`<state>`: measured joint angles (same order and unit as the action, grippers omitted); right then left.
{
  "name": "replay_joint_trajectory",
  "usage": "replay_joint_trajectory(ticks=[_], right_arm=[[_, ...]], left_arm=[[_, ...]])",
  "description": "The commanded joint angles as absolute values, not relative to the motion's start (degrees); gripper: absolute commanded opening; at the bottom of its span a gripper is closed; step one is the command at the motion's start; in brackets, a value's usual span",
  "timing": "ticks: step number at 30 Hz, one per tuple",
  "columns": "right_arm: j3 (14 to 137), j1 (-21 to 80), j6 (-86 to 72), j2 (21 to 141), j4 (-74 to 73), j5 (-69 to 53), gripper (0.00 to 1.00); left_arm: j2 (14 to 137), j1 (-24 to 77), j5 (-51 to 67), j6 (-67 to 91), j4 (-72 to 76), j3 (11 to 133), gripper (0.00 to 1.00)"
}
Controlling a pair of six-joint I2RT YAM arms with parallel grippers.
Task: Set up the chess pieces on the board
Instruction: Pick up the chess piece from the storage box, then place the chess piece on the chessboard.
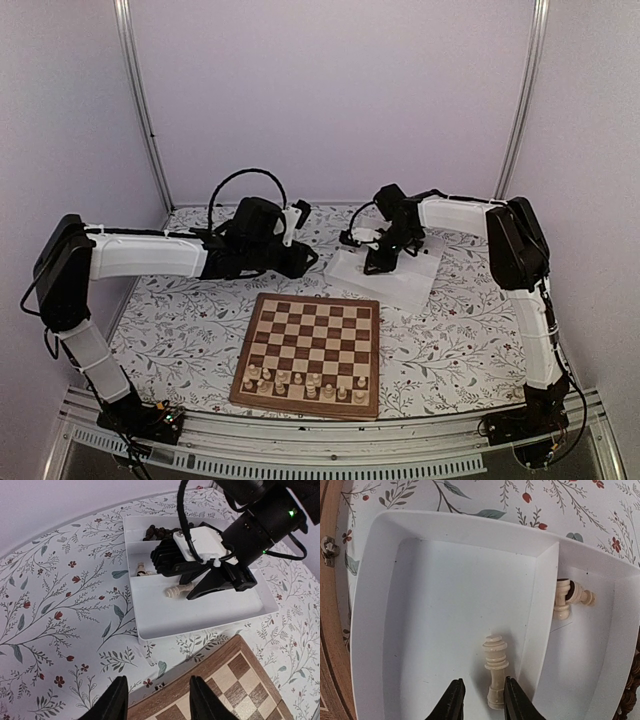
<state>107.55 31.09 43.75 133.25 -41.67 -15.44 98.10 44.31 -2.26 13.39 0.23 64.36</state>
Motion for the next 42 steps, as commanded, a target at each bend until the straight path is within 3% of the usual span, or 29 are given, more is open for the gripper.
replay_joint_trajectory(ticks=[1,12,18,22,34,42], right_arm=[[107.77,31.55,43.18,135.28,-43.40,-12.94,0.31],[106.26,31.56,40.38,136.26,-44.87,-12.33,0.31],[106.15,31.59,37.63,135.49,-44.15,-13.17,0.14],[103.79,31.31,36.38,131.18,-41.69,-13.63,0.08],[92.77,30.86,36.22,110.41,-36.17,-34.02,0.07],[90.70,31.51,36.11,106.45,-36.64,-40.03,0.08]], left_arm=[[96.37,43.42,-1.11,13.80,2.20,63.63,0.44],[96.71,43.24,-0.44,14.27,2.46,63.63,0.45],[97.06,43.17,1.16,14.94,2.24,63.85,0.46],[97.70,42.67,4.10,16.24,1.72,64.59,0.47],[102.66,38.46,22.23,32.89,13.35,66.18,0.54],[106.44,38.15,30.09,41.56,24.55,67.35,0.54]])
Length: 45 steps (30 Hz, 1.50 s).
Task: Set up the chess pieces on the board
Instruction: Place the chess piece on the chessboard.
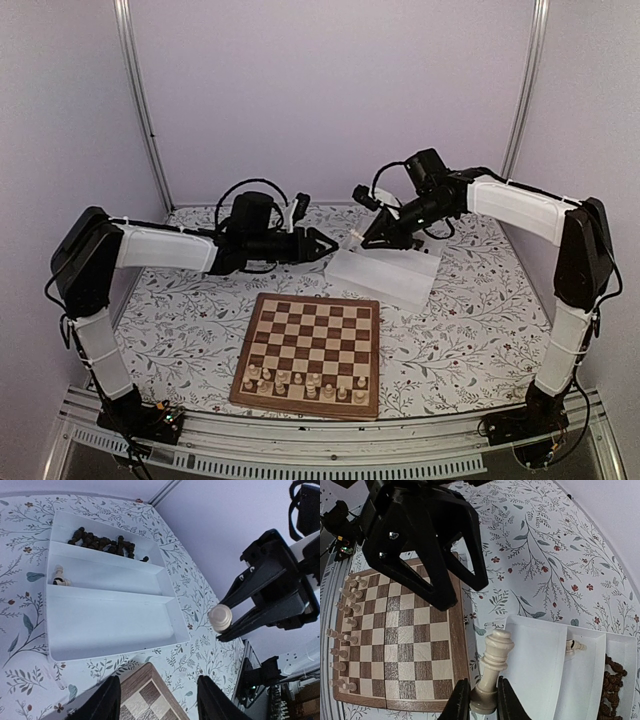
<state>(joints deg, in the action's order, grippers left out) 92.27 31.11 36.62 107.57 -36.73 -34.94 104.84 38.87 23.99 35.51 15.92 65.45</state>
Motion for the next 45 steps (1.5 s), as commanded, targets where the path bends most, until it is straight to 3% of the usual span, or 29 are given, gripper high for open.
replay_joint_trajectory(ticks=[1,16,31,36,44,45], right_arm=[[90.64,31.63,36.12,106.29,-36.69,-40.15,0.08],[90.45,33.51,36.62,106.52,-37.70,-42.01,0.09],[90.61,33.99,36.19,106.84,-37.39,-40.78,0.12],[90.06,33.94,35.86,105.95,-37.54,-39.13,0.33],[83.47,32.12,37.76,97.62,-39.05,-37.83,0.58],[82.06,31.41,37.92,95.93,-38.96,-37.73,0.82]], left_arm=[[106.94,38.14,31.43,42.44,25.62,67.59,0.54],[112.81,38.75,37.63,49.86,32.33,70.66,0.51],[113.86,38.85,41.04,51.89,36.07,70.08,0.12],[110.91,38.52,40.47,48.49,32.26,69.13,0.08],[98.61,38.73,32.47,27.82,2.01,70.09,0.07],[96.66,38.99,30.96,25.49,-2.58,69.86,0.07]])
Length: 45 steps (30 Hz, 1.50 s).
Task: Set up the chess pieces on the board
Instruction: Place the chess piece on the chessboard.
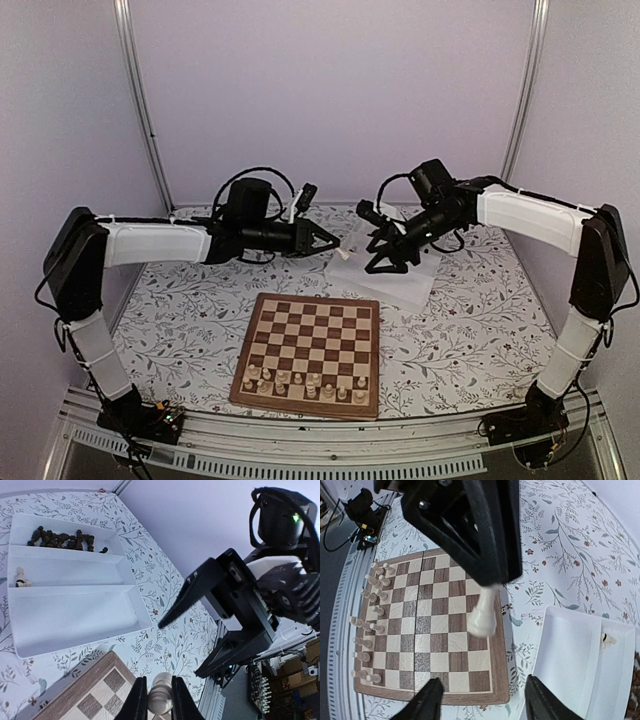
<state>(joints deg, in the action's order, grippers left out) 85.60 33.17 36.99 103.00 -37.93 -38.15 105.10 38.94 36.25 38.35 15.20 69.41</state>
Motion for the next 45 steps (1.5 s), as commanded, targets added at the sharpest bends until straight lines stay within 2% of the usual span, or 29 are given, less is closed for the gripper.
replay_joint_trajectory(ticks=[1,7,12,17,25,33,45], right_arm=[[80.60,30.46,38.12,95.00,-38.59,-37.38,0.97],[71.05,21.83,35.80,88.99,-32.07,-36.40,0.99],[63.62,13.88,31.02,85.45,-22.94,-36.03,0.99],[61.48,7.43,31.60,88.07,-23.92,-40.51,0.99],[59.48,6.57,32.60,86.41,-21.00,-34.77,0.99],[58.82,6.55,32.78,86.35,-20.78,-35.58,0.99],[58.68,6.58,32.87,87.38,-20.79,-36.74,0.99]], left_arm=[[94.63,39.35,29.22,23.14,-6.59,69.61,0.07],[83.81,44.95,19.05,12.58,-26.79,68.23,0.08],[77.28,52.48,10.04,11.27,-34.32,65.78,0.08],[73.57,59.69,5.71,13.21,-34.98,60.28,0.08],[73.78,71.38,-3.02,16.25,-32.36,54.50,0.08],[75.88,76.04,-8.43,18.70,-30.01,52.25,0.08],[80.23,78.59,-8.50,19.72,-25.63,51.34,0.08]])
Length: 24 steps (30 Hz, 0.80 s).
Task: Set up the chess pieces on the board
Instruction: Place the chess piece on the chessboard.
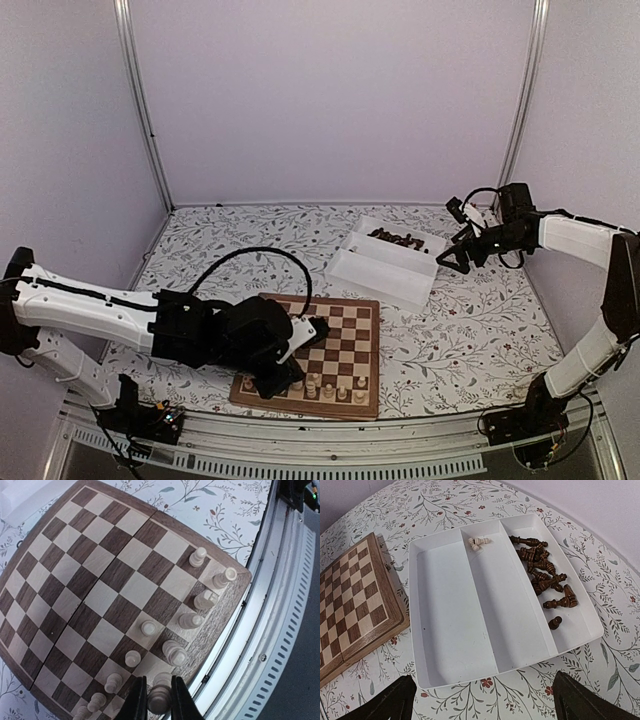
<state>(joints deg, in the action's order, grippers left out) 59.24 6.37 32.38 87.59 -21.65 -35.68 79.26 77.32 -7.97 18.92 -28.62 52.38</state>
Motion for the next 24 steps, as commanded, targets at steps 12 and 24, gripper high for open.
replay_joint_trajectory(ticks=[12,24], right_arm=[[58.79,6.59,33.20,88.04,-21.27,-38.27,0.99],[58.97,6.56,33.42,88.63,-21.79,-38.96,0.99]], left_arm=[[82.76,78.84,-8.62,19.93,-25.41,51.15,0.09],[83.58,78.91,-9.74,20.59,-25.60,50.10,0.10]])
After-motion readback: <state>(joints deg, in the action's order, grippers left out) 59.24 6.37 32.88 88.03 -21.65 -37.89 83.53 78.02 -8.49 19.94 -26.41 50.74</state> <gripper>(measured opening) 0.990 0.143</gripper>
